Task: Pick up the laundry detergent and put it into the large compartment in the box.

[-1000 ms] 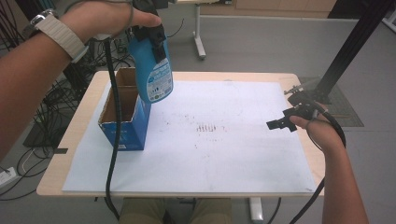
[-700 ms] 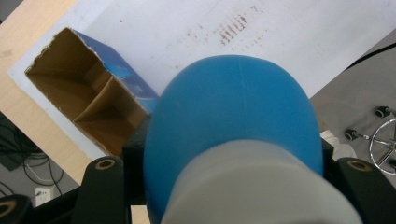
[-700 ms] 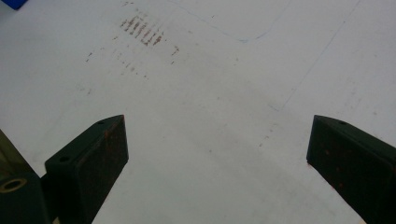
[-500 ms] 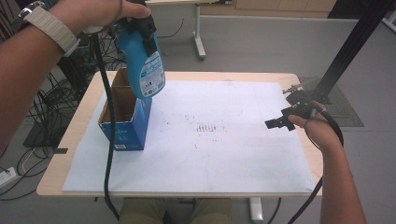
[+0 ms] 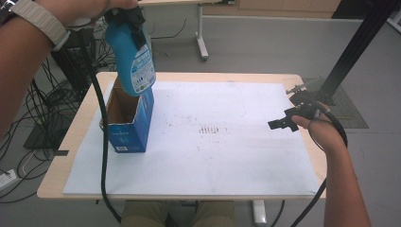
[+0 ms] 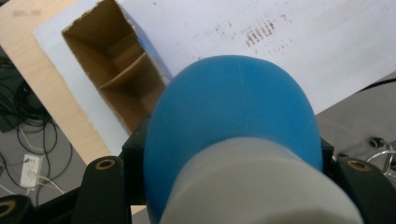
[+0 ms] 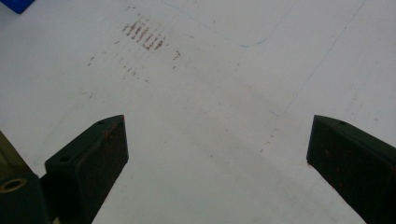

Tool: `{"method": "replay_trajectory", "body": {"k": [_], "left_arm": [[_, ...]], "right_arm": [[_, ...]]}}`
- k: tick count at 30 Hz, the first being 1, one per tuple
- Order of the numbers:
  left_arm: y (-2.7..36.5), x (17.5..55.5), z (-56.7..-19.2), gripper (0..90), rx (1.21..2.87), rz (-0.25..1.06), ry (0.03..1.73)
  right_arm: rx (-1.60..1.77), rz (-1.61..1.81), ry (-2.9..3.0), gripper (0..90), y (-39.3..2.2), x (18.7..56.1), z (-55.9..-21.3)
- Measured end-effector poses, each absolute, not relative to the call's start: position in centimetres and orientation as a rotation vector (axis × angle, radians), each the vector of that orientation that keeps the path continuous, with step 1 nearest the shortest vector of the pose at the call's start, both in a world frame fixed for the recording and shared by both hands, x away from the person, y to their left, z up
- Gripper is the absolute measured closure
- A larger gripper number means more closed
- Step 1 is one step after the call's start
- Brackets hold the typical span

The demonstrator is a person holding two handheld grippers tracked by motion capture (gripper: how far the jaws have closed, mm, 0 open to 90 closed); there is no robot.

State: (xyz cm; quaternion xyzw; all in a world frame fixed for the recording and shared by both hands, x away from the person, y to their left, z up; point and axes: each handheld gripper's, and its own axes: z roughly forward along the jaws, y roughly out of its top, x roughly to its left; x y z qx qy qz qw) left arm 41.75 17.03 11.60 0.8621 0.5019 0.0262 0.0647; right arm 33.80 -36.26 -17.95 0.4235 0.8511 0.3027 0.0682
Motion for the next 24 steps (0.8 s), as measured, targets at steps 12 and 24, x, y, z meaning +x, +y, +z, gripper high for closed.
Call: {"method": "replay_trajectory", "body": {"k": [12, 24], "left_arm": [[19.8, 41.5, 12.5, 39.6, 2.470, 0.105, 1.695], [21.8, 41.6, 12.8, 39.6, 2.381, 0.098, 1.821]], "right_arm": [[1.258, 0.924, 2.565, 5.4, -35.9, 34.1, -17.9], [1.248, 0.931, 2.575, 5.4, -35.8, 34.5, -17.9]]}}
